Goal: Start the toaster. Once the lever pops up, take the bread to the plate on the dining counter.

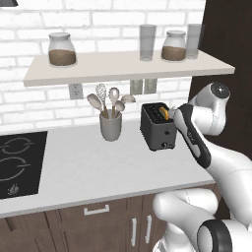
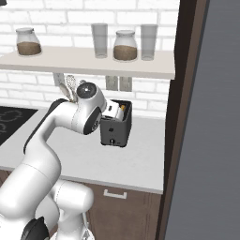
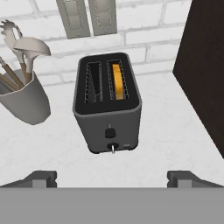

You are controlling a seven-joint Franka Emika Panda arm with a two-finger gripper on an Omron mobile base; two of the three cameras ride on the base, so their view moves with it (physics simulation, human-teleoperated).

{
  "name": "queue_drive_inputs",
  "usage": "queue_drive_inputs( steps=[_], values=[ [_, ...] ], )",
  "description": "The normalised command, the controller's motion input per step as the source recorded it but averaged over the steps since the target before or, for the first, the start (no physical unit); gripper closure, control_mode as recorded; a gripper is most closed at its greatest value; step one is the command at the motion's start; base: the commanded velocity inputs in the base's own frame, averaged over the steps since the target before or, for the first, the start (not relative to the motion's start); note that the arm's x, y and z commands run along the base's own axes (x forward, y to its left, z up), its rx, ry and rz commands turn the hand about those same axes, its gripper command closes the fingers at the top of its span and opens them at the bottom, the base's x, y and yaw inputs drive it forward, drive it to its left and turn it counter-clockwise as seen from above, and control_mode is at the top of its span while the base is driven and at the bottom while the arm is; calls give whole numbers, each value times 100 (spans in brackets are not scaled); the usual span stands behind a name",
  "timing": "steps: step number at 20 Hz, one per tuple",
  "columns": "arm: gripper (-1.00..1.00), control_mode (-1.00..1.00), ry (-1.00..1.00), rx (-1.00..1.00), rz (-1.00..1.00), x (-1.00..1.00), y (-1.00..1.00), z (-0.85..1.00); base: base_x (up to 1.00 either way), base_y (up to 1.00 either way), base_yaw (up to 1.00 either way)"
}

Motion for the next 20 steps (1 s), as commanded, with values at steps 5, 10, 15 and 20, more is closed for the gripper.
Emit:
queue_drive_inputs(
  steps=[5, 10, 15, 20],
  values=[
    [-100, -100, 0, 0, 0, 0, 0, 0, 0, 0, 0],
    [-100, -100, 0, 0, 0, 0, 0, 0, 0, 0, 0],
    [-100, -100, 0, 0, 0, 0, -3, -6, 0, 0, 0],
    [-100, -100, -3, 0, 0, 10, 0, -14, 0, 0, 0]
  ],
)
